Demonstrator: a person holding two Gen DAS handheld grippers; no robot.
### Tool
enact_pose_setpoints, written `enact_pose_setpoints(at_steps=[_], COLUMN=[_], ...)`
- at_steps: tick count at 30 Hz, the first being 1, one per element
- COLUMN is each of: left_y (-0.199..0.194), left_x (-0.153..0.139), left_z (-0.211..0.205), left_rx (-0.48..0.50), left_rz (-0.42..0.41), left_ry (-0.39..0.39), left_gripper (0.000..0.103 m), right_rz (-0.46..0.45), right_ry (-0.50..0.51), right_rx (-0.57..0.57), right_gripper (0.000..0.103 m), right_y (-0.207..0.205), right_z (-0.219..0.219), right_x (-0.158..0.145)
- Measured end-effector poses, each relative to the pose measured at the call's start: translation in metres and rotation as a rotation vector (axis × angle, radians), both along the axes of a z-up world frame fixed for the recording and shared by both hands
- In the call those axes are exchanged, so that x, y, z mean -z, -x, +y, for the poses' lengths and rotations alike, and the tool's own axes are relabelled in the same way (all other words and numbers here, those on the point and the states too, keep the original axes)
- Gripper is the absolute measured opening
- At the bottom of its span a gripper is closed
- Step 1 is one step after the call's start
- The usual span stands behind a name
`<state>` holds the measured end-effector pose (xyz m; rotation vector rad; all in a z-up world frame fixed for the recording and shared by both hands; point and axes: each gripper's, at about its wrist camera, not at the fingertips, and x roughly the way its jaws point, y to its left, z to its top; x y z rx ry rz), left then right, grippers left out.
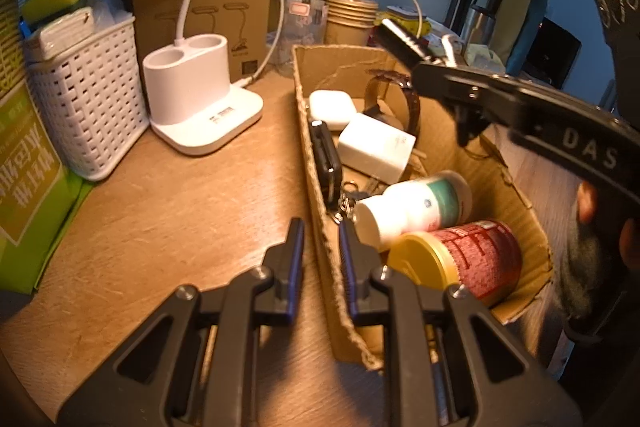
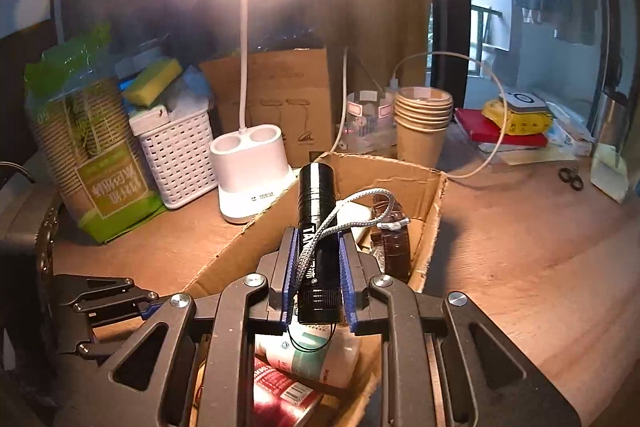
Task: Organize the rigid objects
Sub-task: 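Carry the flashlight with the right tool into the box and release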
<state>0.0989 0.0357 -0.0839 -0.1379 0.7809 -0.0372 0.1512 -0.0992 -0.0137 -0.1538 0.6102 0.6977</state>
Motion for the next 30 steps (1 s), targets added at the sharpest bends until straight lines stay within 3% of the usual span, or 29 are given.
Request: enact_pose_setpoints(at_steps=[21,30], left_y=[0.001,0.0], left_x=[0.0,0.001], left_z=[0.0,0.001], left_rx=[0.0,0.002], left_rz=[0.001,0.005], left_ry=[0.003,0.011], left_gripper=[0.019,0.019], right_rz=[0.116,0.084], right_ry=[0.123,0.221], right_rx=[-0.047,-0.083], right_gripper=[0.021,0.021], right_y=[-0.025,-0.018], right_z=[0.012,0.024], right_x=[0.024,0.034])
